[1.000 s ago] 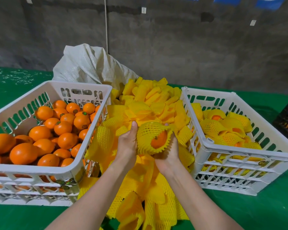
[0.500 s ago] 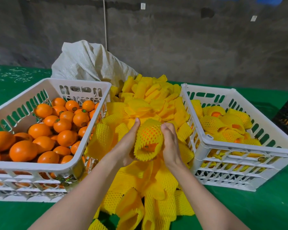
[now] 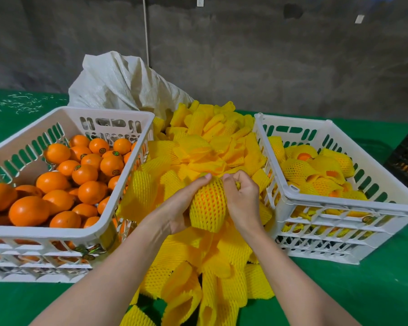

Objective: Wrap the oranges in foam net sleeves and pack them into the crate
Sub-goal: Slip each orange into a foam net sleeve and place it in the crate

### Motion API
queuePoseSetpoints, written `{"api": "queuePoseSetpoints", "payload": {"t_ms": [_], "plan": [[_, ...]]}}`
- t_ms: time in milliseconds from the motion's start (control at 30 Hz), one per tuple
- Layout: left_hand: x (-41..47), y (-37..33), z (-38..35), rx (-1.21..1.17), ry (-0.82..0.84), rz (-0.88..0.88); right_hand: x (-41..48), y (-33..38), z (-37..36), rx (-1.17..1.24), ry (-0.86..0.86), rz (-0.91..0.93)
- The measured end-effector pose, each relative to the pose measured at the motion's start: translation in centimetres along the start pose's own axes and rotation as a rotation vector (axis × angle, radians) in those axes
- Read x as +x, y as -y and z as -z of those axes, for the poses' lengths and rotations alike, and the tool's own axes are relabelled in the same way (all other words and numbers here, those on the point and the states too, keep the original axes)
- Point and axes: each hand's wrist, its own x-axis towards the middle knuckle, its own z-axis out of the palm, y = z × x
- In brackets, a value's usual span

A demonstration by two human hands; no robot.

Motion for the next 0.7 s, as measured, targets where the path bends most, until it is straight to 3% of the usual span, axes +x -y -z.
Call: {"api": "queuePoseSetpoints", "payload": {"t_ms": [133,267,467,600,700], "plan": [[0.0,-0.5,-0.6,-0.092,-0.03,-0.055,-0.3,0.1,-0.5,-0.023,0.017,0.056],[0.0,-1.1,-0.8,-0.029,-0.145,-0.086,-1.2,-0.3,-0.4,-0.088,-0.015,0.131],[0.9,-2.0,-1.6,-0.06,-0.218,-0.19,-2.0,0.0,0.2,-0.069,0.067,0.152],[2.0,-2.3,-4.1,-0.066,-0.197,-0.269,-0.8,0.5,2.2,-0.146,0.18,0.183],[3.2,-2.7,-7.1,-0.045,-0.103,-0.312,1.1,0.5,4.8,-0.172,0.123,0.17]]}}
